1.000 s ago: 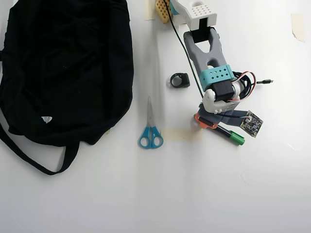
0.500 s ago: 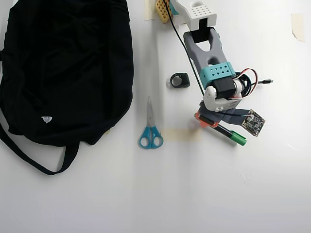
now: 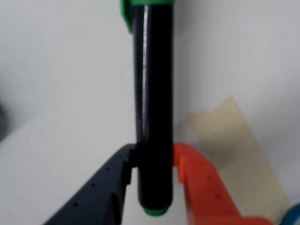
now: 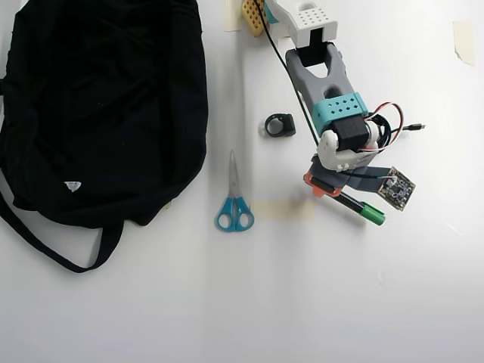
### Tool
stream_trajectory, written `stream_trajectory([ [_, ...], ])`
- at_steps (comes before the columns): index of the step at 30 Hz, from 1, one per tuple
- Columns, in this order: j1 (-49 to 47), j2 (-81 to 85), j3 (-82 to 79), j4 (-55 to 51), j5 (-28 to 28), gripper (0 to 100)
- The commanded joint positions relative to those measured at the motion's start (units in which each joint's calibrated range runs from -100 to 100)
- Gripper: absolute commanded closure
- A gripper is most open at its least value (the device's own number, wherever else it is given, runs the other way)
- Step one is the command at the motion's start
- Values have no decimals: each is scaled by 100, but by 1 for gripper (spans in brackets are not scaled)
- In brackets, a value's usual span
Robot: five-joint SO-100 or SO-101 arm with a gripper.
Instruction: Put the green marker into the black bag
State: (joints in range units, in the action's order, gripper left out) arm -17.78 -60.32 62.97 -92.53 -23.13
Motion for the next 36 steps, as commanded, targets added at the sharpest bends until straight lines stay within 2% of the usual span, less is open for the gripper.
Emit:
stream_trajectory([
  [1,-9,189,289,-32,5,98],
  [16,20,206,621,-334,320,98],
  [19,125,206,962,-670,524,98],
  [36,611,206,1187,-704,1295,98],
])
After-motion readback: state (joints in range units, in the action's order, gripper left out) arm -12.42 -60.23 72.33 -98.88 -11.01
